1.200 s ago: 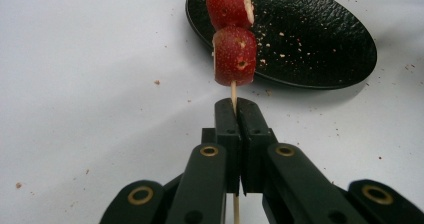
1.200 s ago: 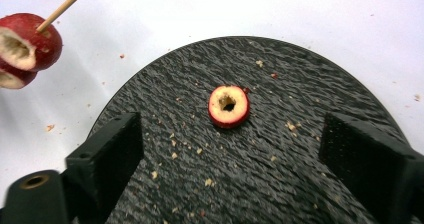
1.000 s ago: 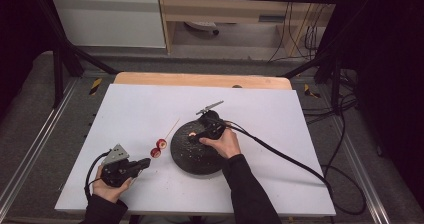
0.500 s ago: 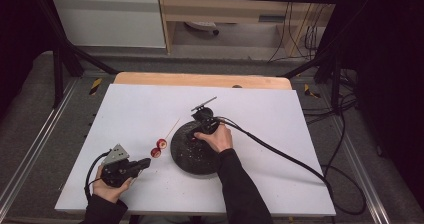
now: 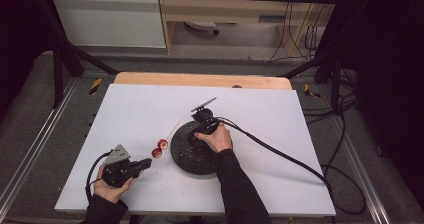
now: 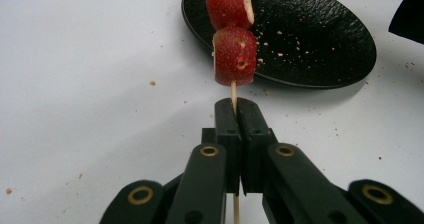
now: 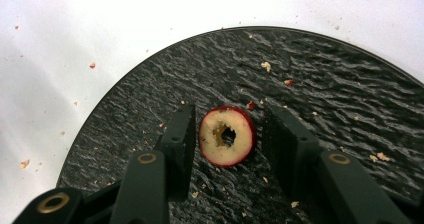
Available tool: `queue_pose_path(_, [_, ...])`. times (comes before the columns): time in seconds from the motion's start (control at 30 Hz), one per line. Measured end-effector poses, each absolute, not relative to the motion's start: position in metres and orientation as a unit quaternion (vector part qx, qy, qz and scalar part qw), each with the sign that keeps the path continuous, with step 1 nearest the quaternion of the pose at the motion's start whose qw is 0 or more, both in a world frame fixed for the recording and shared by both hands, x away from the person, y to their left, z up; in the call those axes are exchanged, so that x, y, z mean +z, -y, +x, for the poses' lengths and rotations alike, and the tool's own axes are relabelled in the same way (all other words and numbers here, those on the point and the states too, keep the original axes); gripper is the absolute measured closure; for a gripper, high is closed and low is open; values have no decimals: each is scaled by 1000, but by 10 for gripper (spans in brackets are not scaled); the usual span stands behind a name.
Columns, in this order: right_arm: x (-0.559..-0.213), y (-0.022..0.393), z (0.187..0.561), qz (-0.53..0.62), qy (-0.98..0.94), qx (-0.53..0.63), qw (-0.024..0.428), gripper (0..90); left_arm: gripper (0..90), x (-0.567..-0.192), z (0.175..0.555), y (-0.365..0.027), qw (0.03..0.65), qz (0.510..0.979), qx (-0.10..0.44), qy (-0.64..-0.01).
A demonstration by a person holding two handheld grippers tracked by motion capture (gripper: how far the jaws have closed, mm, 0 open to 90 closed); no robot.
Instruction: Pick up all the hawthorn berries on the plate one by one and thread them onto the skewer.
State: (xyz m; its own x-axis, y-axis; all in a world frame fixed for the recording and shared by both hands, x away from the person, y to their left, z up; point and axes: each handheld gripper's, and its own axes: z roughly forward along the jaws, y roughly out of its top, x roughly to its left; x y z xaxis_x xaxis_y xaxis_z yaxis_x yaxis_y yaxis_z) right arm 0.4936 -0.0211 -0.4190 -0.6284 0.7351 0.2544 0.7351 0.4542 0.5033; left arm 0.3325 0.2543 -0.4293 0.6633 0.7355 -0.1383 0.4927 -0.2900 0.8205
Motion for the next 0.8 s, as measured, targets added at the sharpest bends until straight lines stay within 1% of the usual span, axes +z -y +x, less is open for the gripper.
queue_pose_path(0.23, [-420, 21, 495, -432, 854, -290, 4, 618, 885, -429, 333, -254, 453, 792, 134, -388])
queue_pose_path(0.6, [-420, 21, 495, -438, 852, -285, 8, 630, 885, -429, 332, -253, 452, 792, 134, -387])
queue_pose_path(0.8, [-413, 23, 492, -439, 849, -296, 13, 632, 885, -429, 332, -253, 453, 792, 135, -386])
